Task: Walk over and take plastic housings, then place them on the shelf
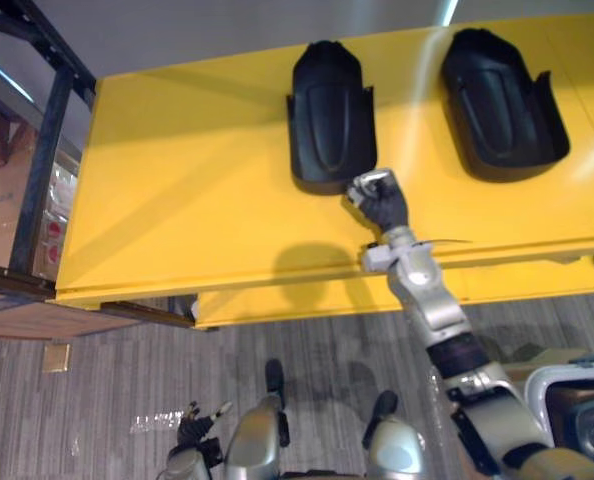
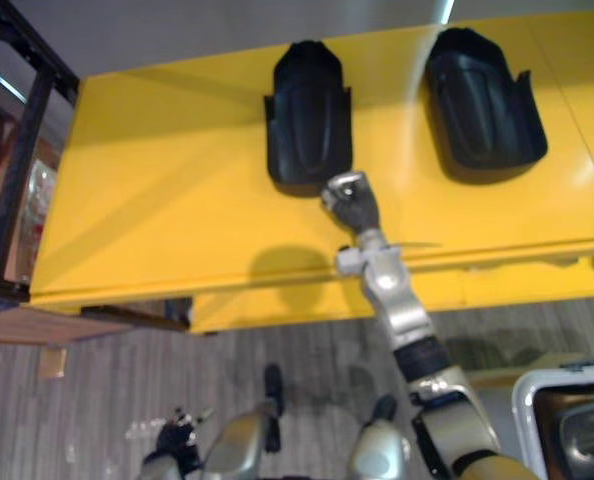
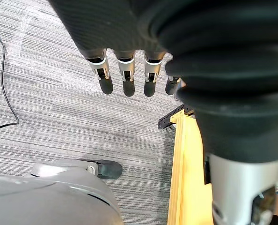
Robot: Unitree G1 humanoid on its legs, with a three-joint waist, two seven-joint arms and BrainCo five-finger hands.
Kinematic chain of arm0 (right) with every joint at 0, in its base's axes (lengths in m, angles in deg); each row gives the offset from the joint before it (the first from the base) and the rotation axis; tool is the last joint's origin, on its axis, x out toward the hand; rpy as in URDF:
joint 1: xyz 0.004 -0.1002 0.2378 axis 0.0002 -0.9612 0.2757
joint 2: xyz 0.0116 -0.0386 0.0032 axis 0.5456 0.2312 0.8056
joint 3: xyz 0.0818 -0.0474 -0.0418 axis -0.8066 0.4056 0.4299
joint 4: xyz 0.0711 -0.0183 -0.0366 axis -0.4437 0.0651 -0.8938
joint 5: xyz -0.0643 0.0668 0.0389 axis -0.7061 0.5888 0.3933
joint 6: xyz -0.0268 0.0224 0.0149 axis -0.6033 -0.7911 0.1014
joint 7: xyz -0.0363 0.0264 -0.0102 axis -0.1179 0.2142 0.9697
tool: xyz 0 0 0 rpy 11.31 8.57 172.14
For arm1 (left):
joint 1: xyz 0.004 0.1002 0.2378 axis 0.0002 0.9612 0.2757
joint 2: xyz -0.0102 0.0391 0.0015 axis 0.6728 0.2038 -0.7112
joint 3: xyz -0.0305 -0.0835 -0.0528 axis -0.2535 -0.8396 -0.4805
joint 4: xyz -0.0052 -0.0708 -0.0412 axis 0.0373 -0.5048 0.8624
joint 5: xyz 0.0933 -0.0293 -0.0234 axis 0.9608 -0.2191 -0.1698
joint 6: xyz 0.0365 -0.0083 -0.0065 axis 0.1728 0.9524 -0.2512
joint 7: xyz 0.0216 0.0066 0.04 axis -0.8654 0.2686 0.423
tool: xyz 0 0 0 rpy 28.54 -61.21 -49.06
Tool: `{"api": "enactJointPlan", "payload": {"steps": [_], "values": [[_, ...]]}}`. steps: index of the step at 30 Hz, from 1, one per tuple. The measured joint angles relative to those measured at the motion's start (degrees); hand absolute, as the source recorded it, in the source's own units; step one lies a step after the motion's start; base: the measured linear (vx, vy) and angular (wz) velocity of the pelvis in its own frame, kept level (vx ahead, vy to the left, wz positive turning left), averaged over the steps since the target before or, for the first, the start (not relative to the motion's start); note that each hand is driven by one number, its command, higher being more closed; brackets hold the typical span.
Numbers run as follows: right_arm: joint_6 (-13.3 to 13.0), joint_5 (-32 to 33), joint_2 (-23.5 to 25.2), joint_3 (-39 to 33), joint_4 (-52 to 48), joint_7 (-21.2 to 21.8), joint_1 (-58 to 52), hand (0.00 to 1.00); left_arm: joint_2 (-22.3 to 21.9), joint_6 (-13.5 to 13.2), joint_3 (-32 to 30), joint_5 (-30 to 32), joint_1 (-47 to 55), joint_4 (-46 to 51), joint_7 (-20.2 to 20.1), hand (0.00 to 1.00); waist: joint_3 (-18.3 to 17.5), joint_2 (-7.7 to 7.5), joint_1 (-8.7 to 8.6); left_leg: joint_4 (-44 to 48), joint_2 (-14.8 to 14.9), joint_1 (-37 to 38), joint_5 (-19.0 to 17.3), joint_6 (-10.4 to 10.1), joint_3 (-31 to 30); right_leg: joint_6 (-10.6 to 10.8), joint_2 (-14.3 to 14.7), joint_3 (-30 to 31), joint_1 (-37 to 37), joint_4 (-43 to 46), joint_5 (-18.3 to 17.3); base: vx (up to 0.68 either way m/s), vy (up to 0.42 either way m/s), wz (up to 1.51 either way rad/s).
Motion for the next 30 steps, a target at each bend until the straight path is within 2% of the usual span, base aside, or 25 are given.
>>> {"api": "enactJointPlan", "payload": {"steps": [3,5,7,8,10,13,15,17,18,20,23,28,30], "values": [[-0.1,0.0,0.1,-0.1,-4.9,-0.9,-3.6,1.0,0.0,-0.1,-0.1,0.0,0.0,0.0,0.1,0.0,0.1,-0.21,0.18,-0.5,0.3,0.1,0.1,-0.1,0.2,0.0,0.4,0.2,0.0,-0.9,0.0,0.01,-0.011,-0.03],[0.5,0.1,0.2,0.1,-11.8,-1.0,-8.9,1.0,0.0,-0.2,-0.7,0.0,0.1,0.0,0.1,0.0,0.5,-0.78,0.22,-1.0,0.8,0.3,0.2,-0.3,1.0,-0.1,1.1,0.6,0.0,-1.9,0.5,0.04,-0.031,-0.16],[1.1,0.6,0.4,0.1,-16.9,0.5,-13.1,1.0,0.0,-0.3,-1.9,0.0,0.2,0.1,0.1,0.0,0.7,-1.29,0.15,-1.1,1.2,0.6,0.0,-0.5,1.9,-0.2,1.8,1.3,0.2,-2.8,1.2,0.08,-0.044,-0.23],[1.3,2.2,0.2,-0.1,-20.4,1.6,-16.5,1.0,0.0,-0.5,-2.3,0.0,0.2,0.3,0.1,0.0,0.8,-1.64,-0.48,-1.5,1.4,1.2,-0.1,-0.6,2.1,-0.3,2.2,1.3,1.0,-3.8,1.5,0.07,-0.039,-0.13],[0.9,4.6,0.0,-0.5,-24.1,2.4,-20.3,1.0,-0.1,-0.7,-2.5,0.0,0.4,1.0,0.1,0.0,0.7,-1.91,-0.71,-1.9,1.6,2.3,-0.3,-0.9,2.6,-0.3,2.5,1.6,1.8,-4.5,1.6,0.06,-0.032,-0.13],[-3.1,6.9,0.1,-2.9,-29.6,3.9,-26.3,1.0,-0.1,-1.3,-4.7,0.5,1.7,1.9,0.1,0.0,-0.3,-3.45,-2.02,-1.9,1.9,3.2,-0.8,-1.4,3.0,-0.2,3.2,1.7,3.1,-6.0,1.7,0.04,-0.027,-0.1],[-6.8,6.9,0.5,-6.4,-31.9,3.5,-29.4,1.0,-0.1,-1.2,-5.6,0.9,2.2,1.7,0.1,0.0,-1.9,-4.55,-2.18,-2.0,2.3,3.4,-1.0,-1.7,3.4,-0.3,3.8,2.1,3.3,-6.7,1.8,0.04,-0.035,-0.12],[-11.6,6.6,2.4,-11.9,-34.2,0.4,-33.0,1.0,0.0,-1.2,-7.6,2.3,3.5,1.5,0.1,0.0,-3.8,-6.26,-2.21,-2.0,2.8,5.1,-1.5,-2.2,4.6,-0.4,4.4,2.8,4.9,-7.8,1.9,0.04,-0.031,-0.2],[-13.0,6.4,3.0,-13.2,-34.5,-0.7,-33.9,1.0,0.0,-1.2,-8.0,2.3,4.0,1.5,0.1,0.0,-4.7,-6.49,-2.36,-2.0,2.8,5.3,-1.7,-2.3,4.7,-0.4,4.5,2.8,5.1,-8.1,1.9,0.04,-0.024,-0.12],[-16.5,4.2,4.7,-18.4,-34.5,-5.3,-37.3,1.0,-0.4,-1.2,-9.2,2.8,5.7,0.8,0.0,0.0,-8.3,-7.02,-3.6,-2.0,2.8,5.6,-2.2,-2.4,5.2,-0.3,4.6,3.3,5.3,-8.7,1.9,0.04,-0.009,-0.12],[-18.0,1.9,6.3,-22.8,-32.3,-10.3,-41.7,1.0,-1.2,-1.1,-11.2,2.9,6.2,-0.6,0.1,0.0,-10.0,-6.75,-4.06,-2.0,2.8,7.3,-2.8,-2.6,6.6,-0.2,4.6,4.6,6.1,-9.1,2.1,0.01,0.007,-0.26],[-19.1,1.8,9.4,-24.3,-15.9,-16.6,-48.2,1.0,-2.0,-1.1,-11.3,2.8,7.5,-0.8,0.2,0.0,-12.2,-5.54,-5.09,-2.0,3.4,8.3,-3.1,-2.6,9.6,-0.3,5.2,7.5,5.5,-10.3,3.2,-0.03,0.003,-0.31],[-19.6,-0.2,11.1,-24.2,-5.7,-19.4,-51.0,1.0,-2.9,-1.0,-11.4,2.7,7.4,-0.9,0.2,0.0,-12.7,-4.78,-5.06,-2.3,3.7,8.5,-3.1,-2.6,10.9,-0.4,5.5,8.6,5.0,-10.4,3.4,-0.05,-0.006,-0.23]]}}
